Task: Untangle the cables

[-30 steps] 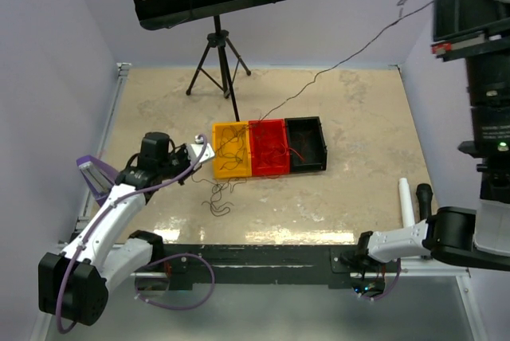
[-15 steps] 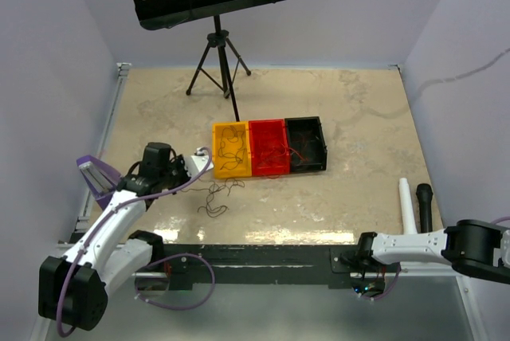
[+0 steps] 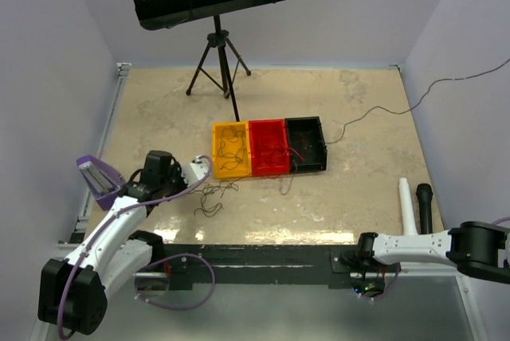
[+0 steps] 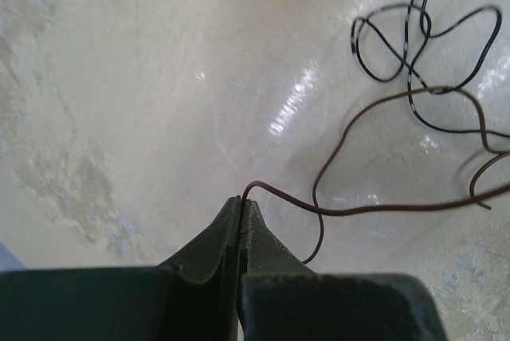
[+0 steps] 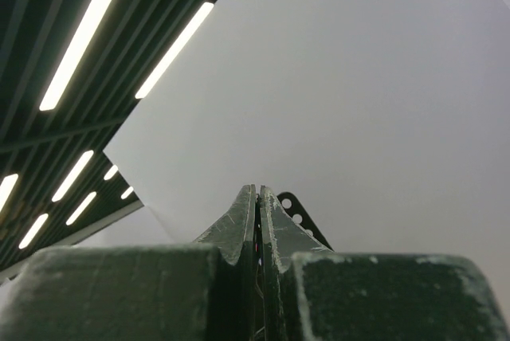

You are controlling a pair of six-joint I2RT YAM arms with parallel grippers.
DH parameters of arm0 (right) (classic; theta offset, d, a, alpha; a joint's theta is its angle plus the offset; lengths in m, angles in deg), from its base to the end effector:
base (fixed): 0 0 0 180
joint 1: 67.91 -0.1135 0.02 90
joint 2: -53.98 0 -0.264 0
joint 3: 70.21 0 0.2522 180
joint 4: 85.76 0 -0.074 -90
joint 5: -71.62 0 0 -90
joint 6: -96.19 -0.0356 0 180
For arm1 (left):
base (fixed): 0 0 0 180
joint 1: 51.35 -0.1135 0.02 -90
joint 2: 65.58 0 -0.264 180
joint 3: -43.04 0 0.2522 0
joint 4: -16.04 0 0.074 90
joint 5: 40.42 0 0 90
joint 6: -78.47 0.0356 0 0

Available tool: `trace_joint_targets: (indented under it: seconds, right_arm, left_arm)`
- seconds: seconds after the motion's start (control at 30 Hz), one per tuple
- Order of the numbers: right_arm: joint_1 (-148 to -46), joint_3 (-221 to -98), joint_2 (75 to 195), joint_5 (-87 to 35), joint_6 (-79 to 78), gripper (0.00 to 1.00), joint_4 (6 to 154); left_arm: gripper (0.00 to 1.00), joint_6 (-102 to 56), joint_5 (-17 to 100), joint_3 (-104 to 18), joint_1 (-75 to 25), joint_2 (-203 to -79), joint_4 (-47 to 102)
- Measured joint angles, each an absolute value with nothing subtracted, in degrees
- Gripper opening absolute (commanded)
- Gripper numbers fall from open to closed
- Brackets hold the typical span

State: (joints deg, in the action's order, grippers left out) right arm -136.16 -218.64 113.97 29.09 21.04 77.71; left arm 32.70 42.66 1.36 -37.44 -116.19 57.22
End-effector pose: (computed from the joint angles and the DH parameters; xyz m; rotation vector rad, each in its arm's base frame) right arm -0.0033 -0.0791 0.6874 0.4277 0.7862 0.7402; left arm 0.1657 -0.0454 0.1945 1.2314 2.1050 0.0891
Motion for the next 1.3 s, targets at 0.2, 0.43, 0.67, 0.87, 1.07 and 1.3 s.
trace_joint_targets:
  seconds: [0.2, 0.43, 0.67, 0.87, 1.07, 1.3]
  right_arm:
    - [-136.4, -222.5, 112.0, 28.5, 22.8, 0.0, 78.1]
    - [-138.3, -218.4, 105.6, 27.7, 25.3, 0.0, 80.0]
    - [-139.1, -218.8, 105.8, 26.8, 26.2, 0.0, 79.8]
    - [-139.7, -219.4, 106.1, 26.0, 26.6, 0.0, 79.6]
    - [-140.0, -221.4, 107.6, 24.8, 26.3, 0.0, 79.6]
    - [-140.3, -223.2, 108.2, 18.8, 23.8, 0.0, 80.0]
  left_arm:
    - [0.0, 34.6, 46.7, 6.7, -37.5, -115.1, 57.7]
    - [0.0, 34.8, 49.7, 7.0, -37.5, -116.8, 56.4]
    - [0.0, 36.1, 54.4, 10.1, -37.5, -119.0, 52.9]
    - [0.0, 36.3, 55.6, 11.0, -37.8, -118.9, 50.6]
    - [0.0, 40.0, 56.9, 14.2, -44.0, -119.3, 43.3]
    - [0.0, 44.1, 57.9, 17.3, -48.7, -120.2, 35.1]
